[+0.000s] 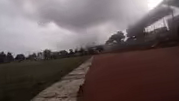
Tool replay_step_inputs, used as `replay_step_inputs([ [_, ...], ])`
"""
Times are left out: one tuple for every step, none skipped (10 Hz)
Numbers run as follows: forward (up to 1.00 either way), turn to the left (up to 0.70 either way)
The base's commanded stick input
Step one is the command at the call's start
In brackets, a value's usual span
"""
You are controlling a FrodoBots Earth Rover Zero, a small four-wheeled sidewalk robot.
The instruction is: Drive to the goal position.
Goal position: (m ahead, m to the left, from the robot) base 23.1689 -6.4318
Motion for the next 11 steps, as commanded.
replay_step_inputs([
  [0.00,0.00],
  [0.00,0.00],
  [0.33,0.00],
  [0.50,0.00],
  [0.50,0.00],
  [0.50,0.00],
  [0.50,0.00],
  [0.50,0.00],
  [0.50,0.00],
  [0.50,-0.03],
  [0.50,-0.30],
])
